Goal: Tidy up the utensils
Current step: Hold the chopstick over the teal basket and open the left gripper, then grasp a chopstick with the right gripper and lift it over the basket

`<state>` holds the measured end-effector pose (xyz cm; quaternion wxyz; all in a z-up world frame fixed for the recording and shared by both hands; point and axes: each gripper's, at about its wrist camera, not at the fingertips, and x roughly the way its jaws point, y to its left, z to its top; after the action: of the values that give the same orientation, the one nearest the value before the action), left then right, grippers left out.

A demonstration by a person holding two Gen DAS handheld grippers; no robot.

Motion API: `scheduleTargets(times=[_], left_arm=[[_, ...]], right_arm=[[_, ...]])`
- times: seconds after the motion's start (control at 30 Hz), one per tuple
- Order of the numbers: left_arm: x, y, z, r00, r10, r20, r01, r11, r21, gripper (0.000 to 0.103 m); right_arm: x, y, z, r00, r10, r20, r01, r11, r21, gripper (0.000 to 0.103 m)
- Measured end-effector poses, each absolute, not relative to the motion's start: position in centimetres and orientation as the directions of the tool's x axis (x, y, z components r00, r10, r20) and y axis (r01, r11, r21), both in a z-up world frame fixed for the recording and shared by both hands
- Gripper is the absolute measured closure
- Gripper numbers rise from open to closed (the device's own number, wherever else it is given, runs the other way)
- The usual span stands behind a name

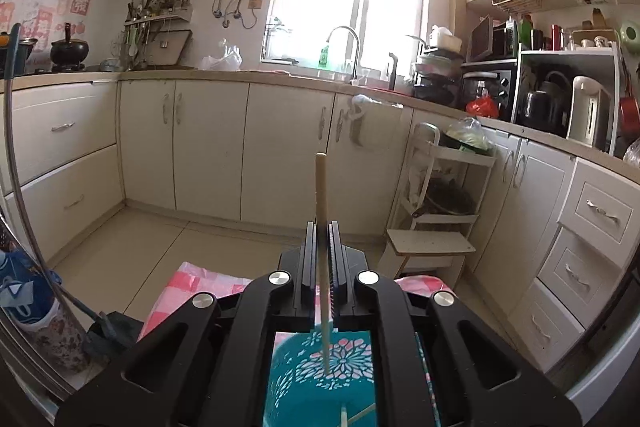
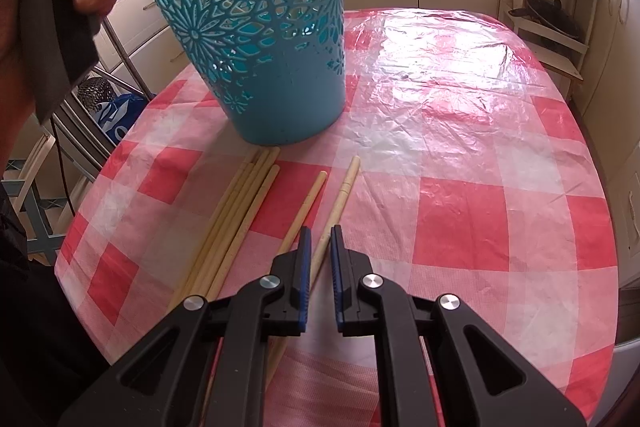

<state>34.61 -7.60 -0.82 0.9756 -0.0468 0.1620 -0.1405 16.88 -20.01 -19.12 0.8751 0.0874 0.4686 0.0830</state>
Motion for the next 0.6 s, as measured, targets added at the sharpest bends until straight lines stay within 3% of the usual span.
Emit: scheduleTargets(times=[0.13, 0.23, 0.3, 0.47, 0.6], left_arm=[[34.0, -7.4, -2.5, 0.884, -0.285, -0.37, 0.261, 0.959, -0.113, 0.098], [33.3, -6.5, -3.1, 0.862, -0.295, -0.413, 0.265, 0.955, -0.131, 0.093], [32.5, -5.7, -3.1, 0.859, -0.293, -0.42, 0.26, 0.956, -0.136, 0.087], [29.5, -2.0, -2.7, 0.869, -0.273, -0.413, 0.204, 0.958, -0.204, 0.056], [27.2, 0.8, -2.8, 0.872, -0.256, -0.417, 0.148, 0.95, -0.273, 0.049]], right_arm=[[17.0, -20.1, -19.1, 0.545, 0.228, -0.806, -0.061, 0.97, 0.234, 0.092], [17.0, -20.1, -19.1, 0.543, 0.245, -0.803, -0.065, 0.966, 0.25, 0.087], [17.0, -20.3, -19.1, 0.539, 0.26, -0.801, -0.058, 0.96, 0.273, 0.084], [16.8, -20.7, -19.2, 0.538, 0.268, -0.799, -0.03, 0.953, 0.3, 0.084], [16.8, -19.9, -19.0, 0.541, 0.225, -0.81, -0.028, 0.968, 0.25, 0.084]])
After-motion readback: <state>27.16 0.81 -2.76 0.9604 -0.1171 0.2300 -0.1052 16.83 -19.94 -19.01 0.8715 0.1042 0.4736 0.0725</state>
